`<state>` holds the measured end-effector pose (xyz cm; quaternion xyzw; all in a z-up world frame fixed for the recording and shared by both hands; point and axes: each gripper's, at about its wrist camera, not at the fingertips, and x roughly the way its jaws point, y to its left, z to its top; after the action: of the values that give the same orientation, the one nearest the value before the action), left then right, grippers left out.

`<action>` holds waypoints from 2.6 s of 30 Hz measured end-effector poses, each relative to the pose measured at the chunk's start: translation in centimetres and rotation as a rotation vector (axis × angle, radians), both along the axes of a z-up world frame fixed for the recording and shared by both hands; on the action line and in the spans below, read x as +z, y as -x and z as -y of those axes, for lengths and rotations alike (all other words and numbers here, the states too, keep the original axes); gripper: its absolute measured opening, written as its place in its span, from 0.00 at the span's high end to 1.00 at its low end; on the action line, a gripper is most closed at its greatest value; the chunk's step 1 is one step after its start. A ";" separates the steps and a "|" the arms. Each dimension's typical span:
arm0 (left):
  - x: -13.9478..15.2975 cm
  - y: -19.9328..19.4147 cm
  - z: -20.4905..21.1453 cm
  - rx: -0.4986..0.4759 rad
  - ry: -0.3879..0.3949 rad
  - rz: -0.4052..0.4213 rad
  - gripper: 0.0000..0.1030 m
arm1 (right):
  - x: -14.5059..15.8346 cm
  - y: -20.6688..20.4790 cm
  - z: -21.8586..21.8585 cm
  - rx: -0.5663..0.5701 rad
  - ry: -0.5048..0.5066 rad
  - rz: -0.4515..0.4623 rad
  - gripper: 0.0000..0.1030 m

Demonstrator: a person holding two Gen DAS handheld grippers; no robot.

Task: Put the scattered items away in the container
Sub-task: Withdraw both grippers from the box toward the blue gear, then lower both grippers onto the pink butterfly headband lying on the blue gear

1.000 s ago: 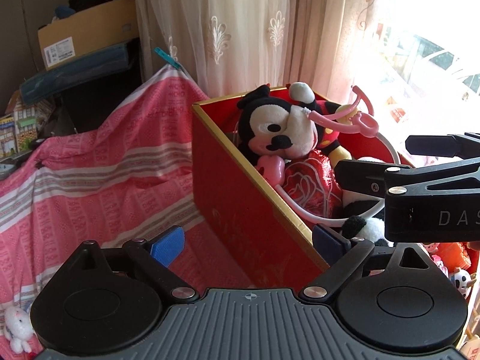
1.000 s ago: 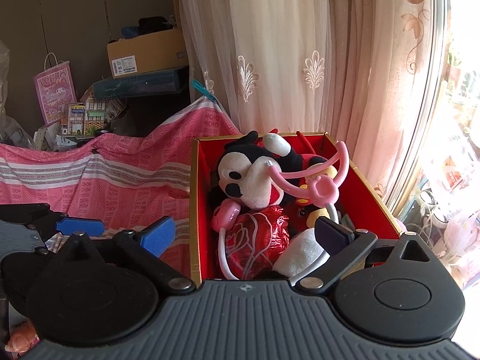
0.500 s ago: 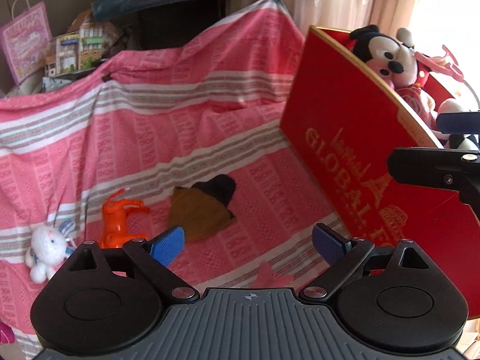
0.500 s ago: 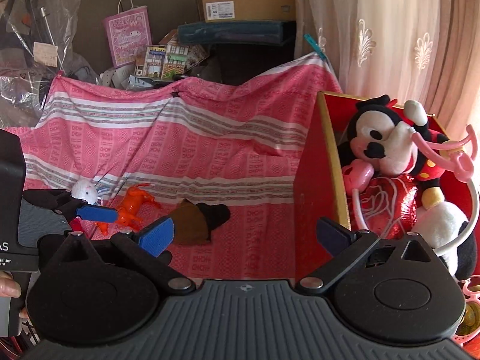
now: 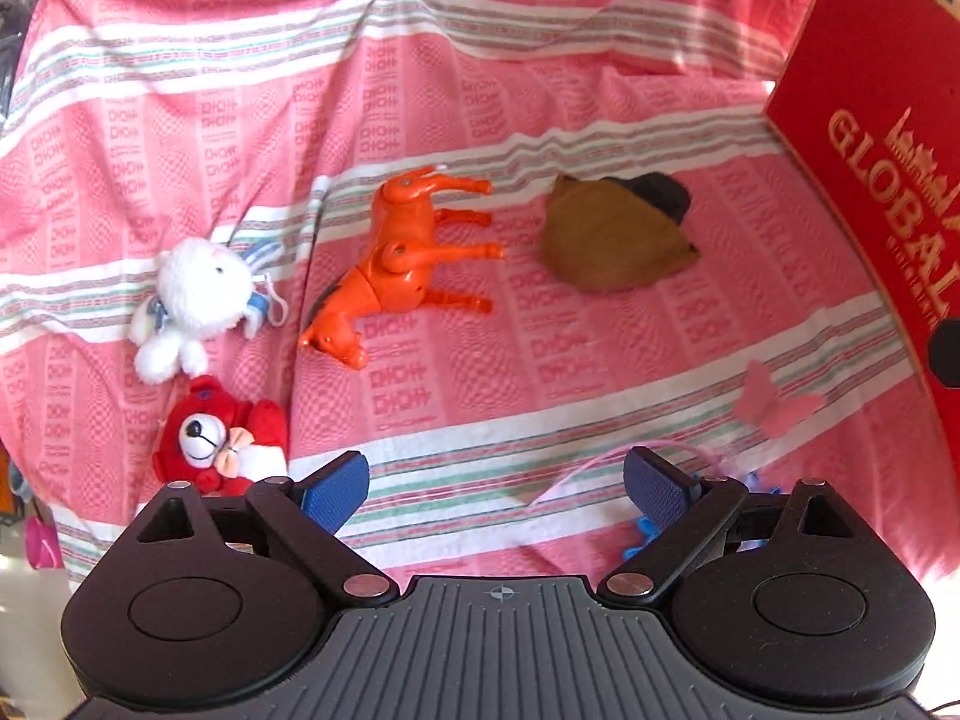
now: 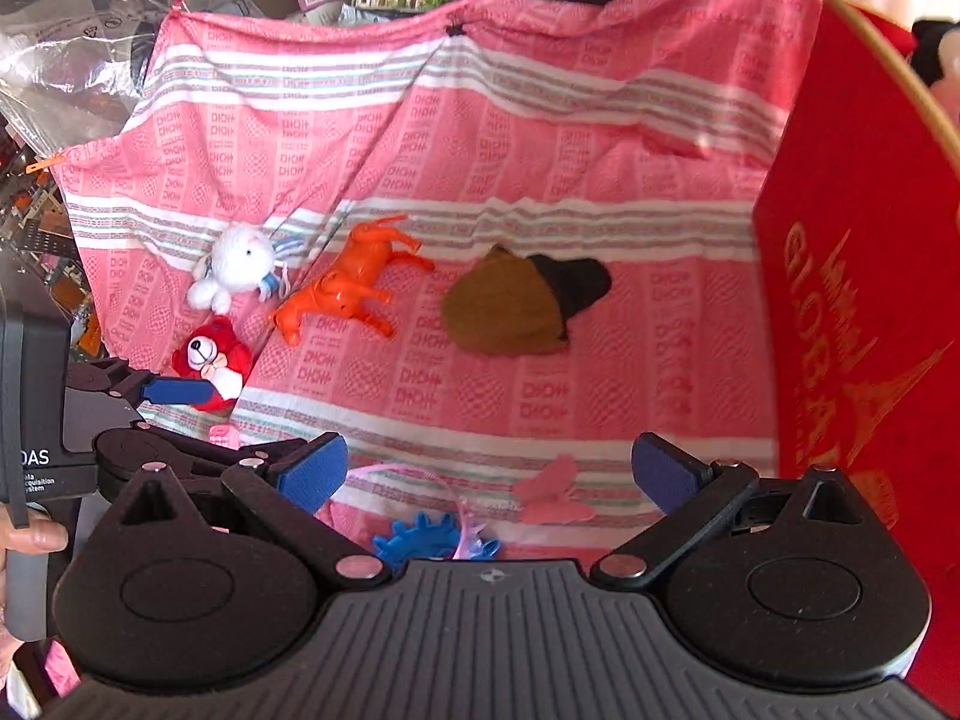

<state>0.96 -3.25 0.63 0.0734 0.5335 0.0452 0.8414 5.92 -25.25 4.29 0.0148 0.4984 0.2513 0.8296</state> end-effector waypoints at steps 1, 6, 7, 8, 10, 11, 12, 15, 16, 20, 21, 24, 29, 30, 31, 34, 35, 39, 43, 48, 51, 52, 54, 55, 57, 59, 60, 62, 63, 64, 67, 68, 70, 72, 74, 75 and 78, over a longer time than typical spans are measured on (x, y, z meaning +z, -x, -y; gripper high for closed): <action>-0.5 0.0 -0.1 -0.024 -0.029 0.006 0.07 | -0.8 0.1 -0.3 -0.003 0.006 -0.022 0.02; -2.8 -1.2 0.8 -0.181 -0.117 0.034 0.20 | -4.3 2.0 -1.6 0.029 0.015 -0.080 0.08; -3.4 -1.6 1.1 -0.211 -0.122 0.026 0.24 | -4.9 2.5 -1.7 0.035 0.013 -0.090 0.13; -4.0 -2.0 1.4 -0.242 -0.125 0.017 0.30 | -5.5 2.9 -1.8 0.036 0.014 -0.101 0.19; -5.1 -2.5 2.0 -0.295 -0.124 0.010 0.31 | -6.8 3.5 -2.1 0.027 0.021 -0.148 0.28; -5.7 -2.6 2.3 -0.328 -0.121 0.008 0.31 | -7.5 3.8 -2.2 0.027 0.020 -0.178 0.30; -6.2 -2.8 2.5 -0.353 -0.118 0.005 0.31 | -8.1 4.2 -2.3 0.028 0.016 -0.206 0.31; -7.5 -3.3 3.2 -0.425 -0.100 -0.006 0.31 | -9.9 5.3 -2.8 0.041 0.007 -0.276 0.32; -7.8 -3.4 3.4 -0.439 -0.099 -0.012 0.31 | -10.5 5.6 -3.0 0.043 0.003 -0.300 0.33; -9.2 -4.2 3.6 -0.433 -0.076 -0.040 0.34 | -12.4 6.2 -3.6 0.040 -0.022 -0.381 0.35; -9.4 -4.3 3.5 -0.430 -0.064 -0.047 0.34 | -12.8 6.2 -3.8 0.034 -0.021 -0.393 0.35; -9.8 -4.3 3.1 -0.436 -0.026 -0.076 0.33 | -12.7 6.1 -4.0 0.035 -0.022 -0.376 0.29; -10.2 -3.0 2.4 -0.480 -0.015 -0.087 0.32 | -11.9 5.8 -3.6 0.017 -0.051 -0.368 0.29; -10.2 -2.9 2.1 -0.474 -0.002 -0.094 0.31 | -11.3 6.0 -3.5 0.027 -0.067 -0.353 0.29; -10.2 -2.8 1.9 -0.467 0.007 -0.098 0.30 | -11.0 6.0 -3.5 0.029 -0.080 -0.349 0.29; -10.3 -2.8 1.3 -0.441 0.009 -0.094 0.24 | -10.8 5.8 -3.6 0.049 -0.110 -0.371 0.29; -10.3 -2.8 1.1 -0.431 0.013 -0.095 0.24 | -11.0 5.9 -3.7 0.057 -0.108 -0.383 0.29; -10.2 -2.6 0.2 -0.401 0.031 -0.101 0.24 | -12.3 6.1 -4.2 0.061 -0.051 -0.409 0.30; -10.1 -1.5 0.1 -0.411 0.057 -0.112 0.21 | -12.7 5.3 -3.0 -0.024 -0.013 -0.372 0.31; -10.1 0.3 1.3 -0.430 0.075 -0.115 0.20 | -12.8 3.4 -1.6 -0.099 0.000 -0.300 0.30; -9.8 0.5 1.1 -0.401 0.097 -0.114 0.20 | -12.9 2.6 -1.3 -0.122 0.014 -0.268 0.30; -9.6 0.5 0.8 -0.376 0.105 -0.108 0.20 | -12.9 2.5 -1.1 -0.130 0.008 -0.263 0.30; -9.1 0.3 -0.1 -0.329 0.121 -0.097 0.20 | -12.6 2.6 -0.8 -0.133 -0.009 -0.252 0.30; -8.8 0.1 -0.6 -0.308 0.135 -0.097 0.20 | -12.5 2.7 -0.7 -0.133 -0.008 -0.249 0.30; -8.3 0.1 -1.1 -0.281 0.170 -0.097 0.20 | -12.4 2.8 -0.6 -0.137 0.000 -0.247 0.30; -7.8 0.3 -1.0 -0.276 0.200 -0.093 0.20 | -12.3 3.0 -0.4 -0.143 0.001 -0.246 0.30; -7.7 0.5 -0.8 -0.280 0.211 -0.093 0.19 | -12.2 3.1 -0.3 -0.146 -0.003 -0.244 0.30; -7.5 1.0 -0.3 -0.289 0.234 -0.100 0.18 | -12.0 3.4 -0.1 -0.150 -0.011 -0.240 0.30; -7.4 1.2 -0.1 -0.291 0.247 -0.105 0.18 | -11.9 3.6 0.1 -0.152 -0.012 -0.240 0.30; -7.4 1.4 0.1 -0.290 0.261 -0.111 0.18 | -11.9 3.7 0.2 -0.152 -0.011 -0.242 0.30; -7.4 1.8 0.5 -0.277 0.293 -0.119 0.18 | -12.0 4.3 0.5 -0.160 0.009 -0.244 0.30; -7.4 1.9 0.5 -0.273 0.304 -0.120 0.18 | -12.0 4.6 0.7 -0.163 0.012 -0.243 0.30; -7.2 2.3 0.7 -0.272 0.323 -0.119 0.18 | -12.1 4.9 1.1 -0.169 0.005 -0.249 0.30; -7.0 2.6 0.9 -0.279 0.325 -0.115 0.18 | -12.1 5.3 1.4 -0.176 0.000 -0.251 0.30; -7.1 2.8 1.2 -0.288 0.324 -0.116 0.18 | -12.1 5.7 1.7 -0.179 -0.006 -0.249 0.30; -7.1 2.8 1.4 -0.288 0.324 -0.118 0.18 | -12.1 5.8 1.7 -0.183 -0.008 -0.249 0.31; -7.5 2.9 1.9 -0.289 0.313 -0.117 0.18 | -12.3 6.0 1.7 -0.192 0.005 -0.250 0.36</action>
<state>-1.92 -5.15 -6.85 0.0201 0.5660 -0.1637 0.8077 -0.07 -26.98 -7.96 0.0912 0.5947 0.1659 0.7813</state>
